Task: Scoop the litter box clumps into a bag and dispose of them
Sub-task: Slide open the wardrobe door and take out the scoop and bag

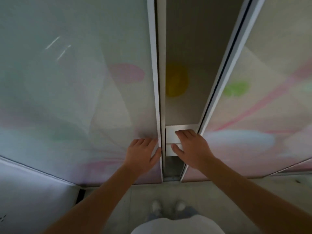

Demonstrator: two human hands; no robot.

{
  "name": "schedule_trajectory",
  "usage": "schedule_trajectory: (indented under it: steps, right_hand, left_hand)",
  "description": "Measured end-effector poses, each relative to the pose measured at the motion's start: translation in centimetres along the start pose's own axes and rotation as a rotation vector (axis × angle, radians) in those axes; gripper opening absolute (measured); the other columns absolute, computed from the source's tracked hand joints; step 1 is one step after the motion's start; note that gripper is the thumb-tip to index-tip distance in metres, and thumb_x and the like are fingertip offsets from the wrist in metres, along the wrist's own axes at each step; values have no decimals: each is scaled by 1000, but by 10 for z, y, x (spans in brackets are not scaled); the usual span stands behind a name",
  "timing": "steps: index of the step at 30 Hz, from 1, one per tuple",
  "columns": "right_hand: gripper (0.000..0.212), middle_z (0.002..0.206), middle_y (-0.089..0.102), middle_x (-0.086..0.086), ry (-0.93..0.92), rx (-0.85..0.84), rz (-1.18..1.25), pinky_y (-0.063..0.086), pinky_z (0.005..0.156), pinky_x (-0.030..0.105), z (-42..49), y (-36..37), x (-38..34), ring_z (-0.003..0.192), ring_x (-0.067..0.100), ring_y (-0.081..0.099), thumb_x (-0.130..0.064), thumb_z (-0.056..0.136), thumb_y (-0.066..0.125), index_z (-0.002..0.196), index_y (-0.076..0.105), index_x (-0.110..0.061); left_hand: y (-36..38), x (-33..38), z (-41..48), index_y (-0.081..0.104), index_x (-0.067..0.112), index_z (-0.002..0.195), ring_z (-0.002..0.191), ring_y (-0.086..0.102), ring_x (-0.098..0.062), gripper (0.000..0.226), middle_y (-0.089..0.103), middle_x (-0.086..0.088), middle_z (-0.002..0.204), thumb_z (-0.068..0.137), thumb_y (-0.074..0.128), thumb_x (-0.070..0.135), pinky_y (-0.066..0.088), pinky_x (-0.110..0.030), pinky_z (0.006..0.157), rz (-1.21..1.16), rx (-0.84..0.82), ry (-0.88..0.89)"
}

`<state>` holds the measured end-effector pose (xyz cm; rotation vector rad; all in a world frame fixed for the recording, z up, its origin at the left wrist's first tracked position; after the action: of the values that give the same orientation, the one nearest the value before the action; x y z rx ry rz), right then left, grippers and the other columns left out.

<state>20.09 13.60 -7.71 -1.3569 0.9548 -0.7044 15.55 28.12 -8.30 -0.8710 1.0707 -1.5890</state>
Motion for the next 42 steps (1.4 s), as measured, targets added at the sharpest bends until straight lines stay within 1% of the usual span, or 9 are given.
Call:
schedule_trajectory:
  steps: [10, 15, 17, 21, 27, 31, 36, 38, 42]
  right_hand:
    - [58, 141, 55, 5, 278, 28, 11, 44, 103, 38, -2, 7, 8, 129, 24, 49, -55, 98, 39, 140, 47, -15]
    - [61, 146, 51, 3, 543, 96, 45, 43, 105, 38, -20, 4, 17, 133, 24, 46, -55, 98, 37, 145, 43, -17]
    - [62, 147, 51, 2, 652, 123, 58, 41, 107, 40, -32, 5, 16, 134, 24, 46, -57, 99, 34, 146, 42, -18]
    - [63, 145, 51, 4, 826, 161, 74, 41, 108, 41, -53, 1, 17, 134, 25, 46, -59, 100, 29, 145, 40, -17]
    - [61, 140, 54, 6, 958, 215, 42, 43, 102, 40, -74, -21, 26, 129, 26, 49, -58, 99, 31, 142, 42, -17]
    - [60, 140, 54, 6, 996, 234, 46, 44, 102, 40, -78, -26, 33, 129, 26, 49, -57, 99, 34, 142, 42, -16]
    - [63, 146, 50, 5, 1061, 278, 126, 43, 106, 41, -82, -19, 46, 134, 25, 46, -57, 99, 36, 147, 38, -16]
    - [64, 149, 47, 5, 1086, 313, 180, 42, 107, 41, -82, -16, 53, 136, 24, 44, -57, 99, 38, 149, 36, -16]
    - [72, 155, 39, 4, 1139, 434, 323, 41, 109, 44, -79, -12, 69, 140, 24, 39, -58, 97, 44, 154, 25, -18]
  left_hand:
    - [20, 3, 19, 73, 16, 108, 73, 70, -22, 42, 75, 0, 90, 94, 45, 44, 53, -32, 70, -153, -46, 99]
    - [22, 5, 22, 69, 19, 107, 66, 67, -24, 37, 72, -1, 81, 93, 45, 44, 52, -30, 55, -244, -81, 239]
    - [20, 8, 23, 67, 20, 113, 70, 69, -22, 42, 72, 0, 88, 94, 40, 46, 52, -29, 54, -248, -114, 299]
    - [13, 34, 30, 54, 19, 132, 91, 68, -21, 55, 69, 0, 112, 98, 25, 52, 56, -33, 69, -311, -192, 465]
    - [-1, 62, 43, 48, 14, 136, 101, 66, -23, 60, 63, -6, 124, 98, 24, 53, 56, -36, 75, -394, -187, 548]
    - [-1, 70, 55, 40, 14, 140, 115, 62, -24, 65, 54, -7, 138, 96, 20, 57, 55, -41, 89, -512, -227, 501]
    - [-16, 73, 85, 23, 14, 154, 138, 45, -25, 69, 35, -10, 157, 100, 37, 56, 50, -38, 104, -787, -185, 347]
    - [-30, 77, 103, 21, 16, 155, 141, 42, -24, 71, 31, -8, 160, 100, 46, 53, 48, -34, 105, -903, -162, 262]
    - [-45, 90, 137, 24, 19, 155, 138, 46, -21, 71, 37, -4, 157, 98, 52, 51, 50, -38, 104, -1025, -166, 148]
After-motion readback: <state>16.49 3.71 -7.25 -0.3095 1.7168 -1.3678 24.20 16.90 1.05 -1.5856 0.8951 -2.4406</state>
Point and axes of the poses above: each hand's wrist, its own z-axis towards the middle knuckle, its own y-axis out of the palm, x = y × z, the point moved 10 cm from there along z, towards the middle knuckle
